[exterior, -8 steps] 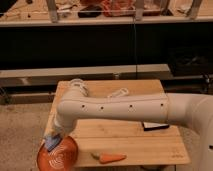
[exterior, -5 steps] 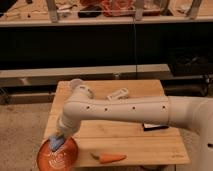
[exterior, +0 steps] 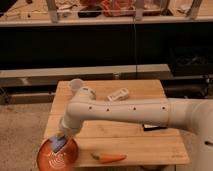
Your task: Place the white sponge in the ceramic bowl
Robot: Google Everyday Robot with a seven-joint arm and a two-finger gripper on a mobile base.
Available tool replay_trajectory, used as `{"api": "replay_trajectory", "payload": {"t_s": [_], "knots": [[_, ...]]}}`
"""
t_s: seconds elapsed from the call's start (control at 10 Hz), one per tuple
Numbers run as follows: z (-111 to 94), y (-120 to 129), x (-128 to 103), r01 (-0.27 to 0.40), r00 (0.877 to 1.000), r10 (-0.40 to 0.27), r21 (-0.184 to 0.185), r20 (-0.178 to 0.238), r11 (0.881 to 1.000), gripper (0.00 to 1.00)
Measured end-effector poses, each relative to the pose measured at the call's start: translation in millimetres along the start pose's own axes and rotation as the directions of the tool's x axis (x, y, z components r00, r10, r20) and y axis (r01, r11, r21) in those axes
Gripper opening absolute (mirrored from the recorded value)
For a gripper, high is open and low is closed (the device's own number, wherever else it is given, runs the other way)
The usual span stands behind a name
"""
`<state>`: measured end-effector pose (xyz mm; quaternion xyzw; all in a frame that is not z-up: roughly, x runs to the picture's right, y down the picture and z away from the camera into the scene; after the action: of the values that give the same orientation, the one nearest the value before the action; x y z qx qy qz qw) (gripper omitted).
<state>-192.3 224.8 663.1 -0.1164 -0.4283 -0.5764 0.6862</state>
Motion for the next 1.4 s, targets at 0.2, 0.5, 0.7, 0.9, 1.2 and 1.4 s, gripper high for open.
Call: {"api": "replay_trajectory", "payload": {"t_s": [0.2,0.5,0.7,0.9,1.2,1.4], "knots": [[5.4,2.5,-0.2,-0.001,1.0,0.001,0.004,0.012,1.0,0.0],[9.4,6.9,0.6,-0.005,1.0,0.005,0.005,0.018,1.0,0.0],[13.8,9.7,1.1,-0.007,1.0,0.006,0.008,0.026,1.0,0.0],[15.7,10.6,1.2,-0.007,1.0,0.007,0.008,0.028,1.0,0.0],[20.2,13.1,2.6,-0.01,0.999,0.01,0.008,0.033,1.0,0.0],[24.3,13.3,3.6,-0.009,0.999,0.009,0.008,0.037,1.0,0.0]]}}
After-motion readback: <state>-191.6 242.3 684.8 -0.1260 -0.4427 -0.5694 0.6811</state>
